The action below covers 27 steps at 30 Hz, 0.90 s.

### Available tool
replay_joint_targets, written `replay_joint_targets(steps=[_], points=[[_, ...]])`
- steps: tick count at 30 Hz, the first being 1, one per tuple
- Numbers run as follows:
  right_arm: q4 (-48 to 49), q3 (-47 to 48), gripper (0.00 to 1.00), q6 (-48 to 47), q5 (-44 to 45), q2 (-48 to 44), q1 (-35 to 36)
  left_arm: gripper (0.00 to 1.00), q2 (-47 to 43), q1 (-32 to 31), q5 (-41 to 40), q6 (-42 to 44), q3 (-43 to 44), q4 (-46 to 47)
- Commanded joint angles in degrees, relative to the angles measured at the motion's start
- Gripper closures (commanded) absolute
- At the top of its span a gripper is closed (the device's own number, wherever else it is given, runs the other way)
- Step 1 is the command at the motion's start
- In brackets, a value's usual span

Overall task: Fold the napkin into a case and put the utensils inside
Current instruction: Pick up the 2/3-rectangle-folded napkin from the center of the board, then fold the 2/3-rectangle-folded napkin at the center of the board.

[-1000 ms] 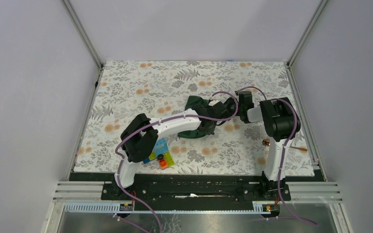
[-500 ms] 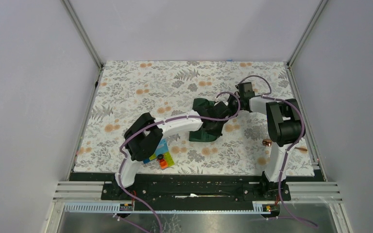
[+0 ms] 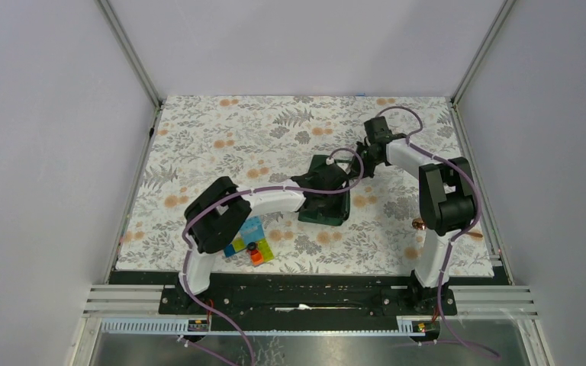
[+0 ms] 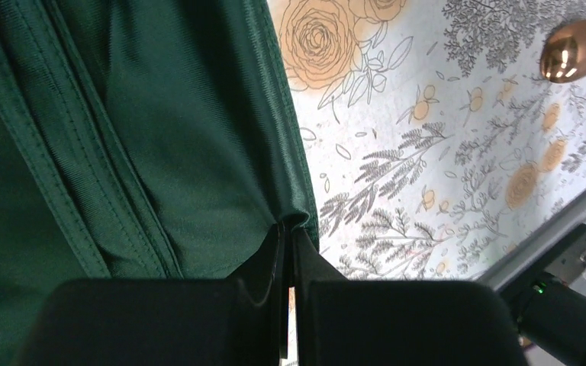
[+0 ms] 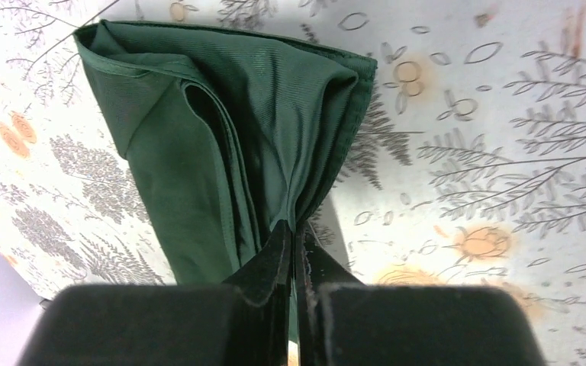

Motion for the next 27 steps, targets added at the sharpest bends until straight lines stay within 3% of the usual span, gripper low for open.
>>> replay_joint_targets(steps=[1, 11, 27], points=[[-4.7, 5.1, 1.0, 4.0, 3.9, -1.5, 3.6, 1.0, -6.8, 1.9, 4.2, -1.2, -3.9, 7.1], [-12.5, 17.1, 1.0, 4.8, 12.7, 4.9, 9.8, 1.0, -16.5, 8.8, 12.1, -2.1, -17.1, 14.3], [-23.2, 39.1, 1.0, 6.9, 20.6, 17.9, 18.6, 1.0, -26.1, 17.2, 16.0, -2.9, -31.6, 20.7]])
